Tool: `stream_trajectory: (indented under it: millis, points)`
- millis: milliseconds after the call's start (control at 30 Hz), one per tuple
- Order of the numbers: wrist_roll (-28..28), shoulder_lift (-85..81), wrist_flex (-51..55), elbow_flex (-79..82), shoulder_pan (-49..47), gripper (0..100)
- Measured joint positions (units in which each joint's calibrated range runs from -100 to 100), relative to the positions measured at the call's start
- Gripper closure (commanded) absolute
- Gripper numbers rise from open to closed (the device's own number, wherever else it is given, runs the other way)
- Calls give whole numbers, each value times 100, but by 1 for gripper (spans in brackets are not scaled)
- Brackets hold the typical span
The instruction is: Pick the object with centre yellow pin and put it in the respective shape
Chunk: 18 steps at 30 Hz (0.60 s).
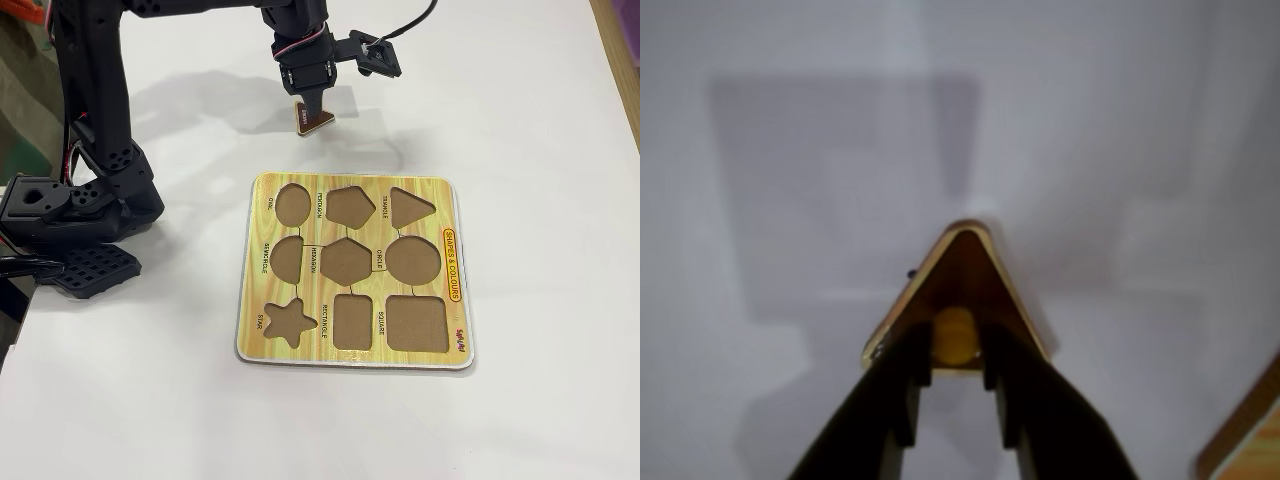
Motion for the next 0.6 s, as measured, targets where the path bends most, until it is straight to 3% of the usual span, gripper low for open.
stream_trajectory:
  millis: [600]
  points:
    - [0, 0, 0, 0, 253, 96]
